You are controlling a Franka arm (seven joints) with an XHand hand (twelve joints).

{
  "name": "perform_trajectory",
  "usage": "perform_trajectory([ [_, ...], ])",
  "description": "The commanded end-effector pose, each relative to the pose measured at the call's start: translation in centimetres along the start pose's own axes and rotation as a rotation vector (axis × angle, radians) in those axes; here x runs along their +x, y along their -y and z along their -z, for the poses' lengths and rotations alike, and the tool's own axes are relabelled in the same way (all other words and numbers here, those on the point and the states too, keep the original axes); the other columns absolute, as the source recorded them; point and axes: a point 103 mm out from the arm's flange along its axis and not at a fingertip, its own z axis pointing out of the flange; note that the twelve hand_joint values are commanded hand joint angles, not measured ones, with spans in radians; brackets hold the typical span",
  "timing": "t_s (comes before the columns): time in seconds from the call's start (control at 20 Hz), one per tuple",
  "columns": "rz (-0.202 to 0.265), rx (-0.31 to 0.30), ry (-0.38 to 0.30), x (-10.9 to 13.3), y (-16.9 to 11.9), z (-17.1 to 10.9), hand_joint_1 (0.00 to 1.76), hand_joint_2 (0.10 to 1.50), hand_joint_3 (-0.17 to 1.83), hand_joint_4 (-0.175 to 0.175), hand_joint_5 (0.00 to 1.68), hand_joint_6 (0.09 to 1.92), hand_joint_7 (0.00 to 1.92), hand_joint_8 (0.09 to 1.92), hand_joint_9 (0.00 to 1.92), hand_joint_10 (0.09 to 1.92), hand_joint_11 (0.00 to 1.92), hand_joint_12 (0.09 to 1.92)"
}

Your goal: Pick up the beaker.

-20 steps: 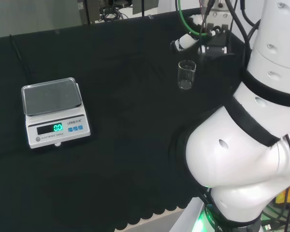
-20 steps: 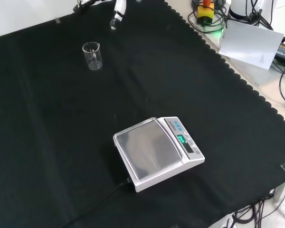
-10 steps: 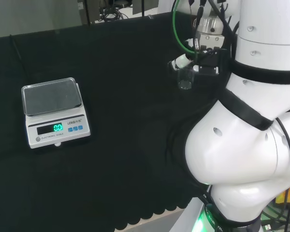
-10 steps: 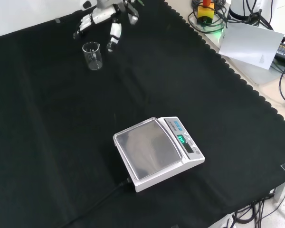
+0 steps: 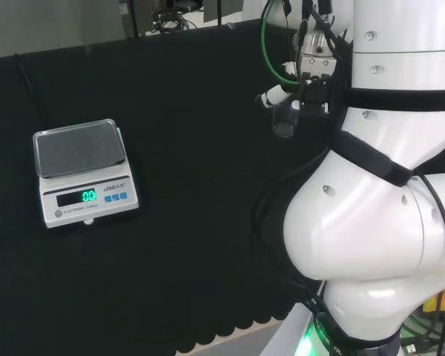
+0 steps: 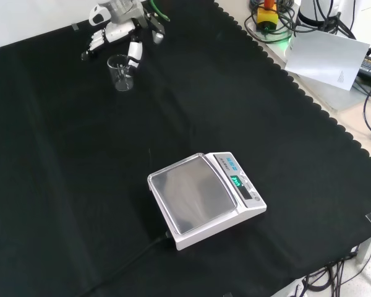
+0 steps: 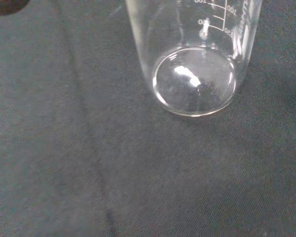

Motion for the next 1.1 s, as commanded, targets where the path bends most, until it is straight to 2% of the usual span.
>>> perform_trajectory([
  [0.05,-0.037,0.038,0.002,-1.6,-1.8,-1.9,0.59,0.65,0.26,-0.015,0.11,0.09,0.00,0.72,0.13,0.85,0.00,1.29],
  [0.4,-0.049,0.068,0.013,-2.1,-2.2,-3.0,0.59,0.65,0.26,-0.014,0.11,0.09,0.00,0.72,0.13,0.85,0.00,1.29],
  [0.55,-0.052,0.067,0.014,-1.9,-2.3,-3.3,0.64,0.66,0.26,-0.008,0.16,0.09,0.04,0.74,0.18,0.86,0.00,1.40],
  [0.65,-0.055,0.059,0.006,-1.8,-2.3,-3.3,0.78,0.65,0.39,0.012,0.27,0.09,0.18,0.79,0.39,0.81,0.18,1.45],
  [0.75,-0.056,0.049,0.001,-1.7,-2.3,-3.3,0.89,0.59,0.58,0.021,0.40,0.09,0.32,0.85,0.61,0.75,0.40,1.39],
  [0.8,-0.057,0.043,0.002,-1.7,-2.3,-3.2,0.94,0.57,0.69,0.023,0.46,0.20,0.39,0.89,0.72,0.72,0.52,1.34],
  [0.85,-0.059,0.035,0.003,-1.7,-2.3,-3.2,0.98,0.56,0.76,0.023,0.47,0.40,0.45,0.93,0.80,0.70,0.62,1.29],
  [0.95,-0.060,0.023,0.003,-1.6,-2.3,-3.0,1.07,0.57,0.84,-0.007,0.49,0.85,0.55,1.04,0.99,0.70,0.90,1.14],
  [1.0,-0.060,0.016,0.006,-1.6,-2.3,-3.0,1.12,0.59,0.86,-0.040,0.51,1.01,0.59,1.12,1.06,0.76,1.07,1.05],
  [1.1,-0.059,0.004,0.009,-1.5,-2.3,-2.9,1.18,0.61,0.87,-0.094,0.55,1.19,0.63,1.26,1.12,0.88,1.31,0.90],
])
